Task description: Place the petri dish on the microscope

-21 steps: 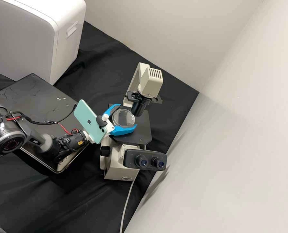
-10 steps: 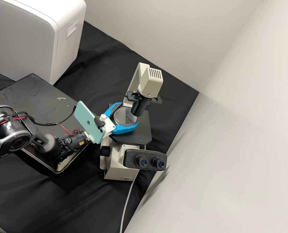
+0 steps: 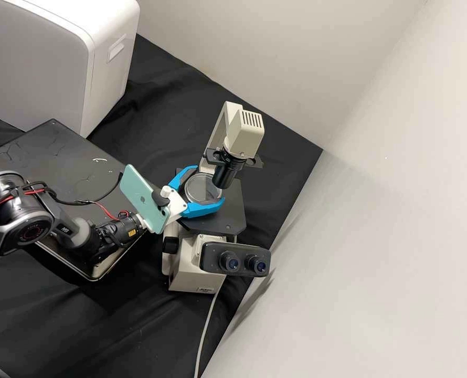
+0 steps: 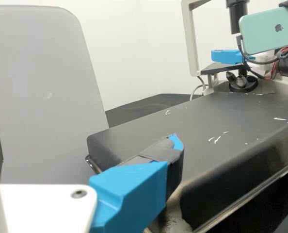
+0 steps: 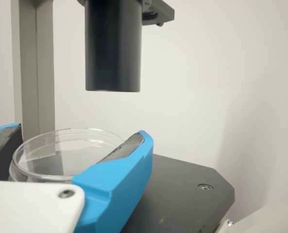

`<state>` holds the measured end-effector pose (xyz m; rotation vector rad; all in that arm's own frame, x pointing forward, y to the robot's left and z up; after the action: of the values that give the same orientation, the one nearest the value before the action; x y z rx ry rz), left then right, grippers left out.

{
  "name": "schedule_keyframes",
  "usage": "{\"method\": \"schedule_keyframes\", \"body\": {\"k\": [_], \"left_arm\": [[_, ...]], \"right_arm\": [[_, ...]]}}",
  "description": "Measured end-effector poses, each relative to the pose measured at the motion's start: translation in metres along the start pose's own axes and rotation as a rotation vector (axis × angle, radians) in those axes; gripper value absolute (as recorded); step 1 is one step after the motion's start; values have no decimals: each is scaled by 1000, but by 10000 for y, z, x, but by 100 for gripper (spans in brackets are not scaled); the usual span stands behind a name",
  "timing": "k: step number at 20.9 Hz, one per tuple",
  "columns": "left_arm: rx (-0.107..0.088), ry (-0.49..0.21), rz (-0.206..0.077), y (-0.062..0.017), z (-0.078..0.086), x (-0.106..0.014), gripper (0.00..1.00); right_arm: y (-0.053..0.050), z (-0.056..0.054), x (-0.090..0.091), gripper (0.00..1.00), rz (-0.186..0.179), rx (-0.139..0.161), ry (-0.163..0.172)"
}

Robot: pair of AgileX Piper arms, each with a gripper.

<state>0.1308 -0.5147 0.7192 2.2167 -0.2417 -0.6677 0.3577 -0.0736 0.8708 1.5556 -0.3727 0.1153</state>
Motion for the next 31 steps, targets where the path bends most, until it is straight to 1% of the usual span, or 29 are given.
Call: {"method": "schedule_keyframes", "body": {"k": [1,2,4,8,21,22,23,24,25,26,28,29,31], "left_arm": [[0,0,0,0,0,0,100],[0,0,0,0,0,0,100],[0,0,0,0,0,0,100],[1,0,-2,-3,0,1,100],[2,0,-4,-8,1,3,100],[2,0,-4,-8,1,3,100],[2,0,-4,-8,1,3,100],[2,0,-6,-11,1,4,100],[3,1,-8,-15,1,5,100],[3,1,-8,-15,1,5,100],[3,1,-8,-15,1,5,100],[3,1,-8,-15,1,5,100],[3,1,-8,-15,1,5,100]], "right_arm": [[-11,0,0,0,5,-3,-1],[-25,12,0,0,11,-14,-6],[-48,-4,-2,0,21,-22,1],[-55,-7,-2,0,21,-27,2],[-71,-15,-3,0,23,-25,3],[-62,-24,-3,0,23,-25,3],[-55,-22,-3,0,17,-24,-5],[-35,-26,-3,0,15,-27,-5],[-20,-31,-7,0,4,-26,-3],[6,-28,-10,0,-1,-30,-7],[46,-14,-27,0,-11,-27,-20],[70,-14,-35,0,-8,-25,-23],[81,-4,-38,0,-8,-20,-28]]}}
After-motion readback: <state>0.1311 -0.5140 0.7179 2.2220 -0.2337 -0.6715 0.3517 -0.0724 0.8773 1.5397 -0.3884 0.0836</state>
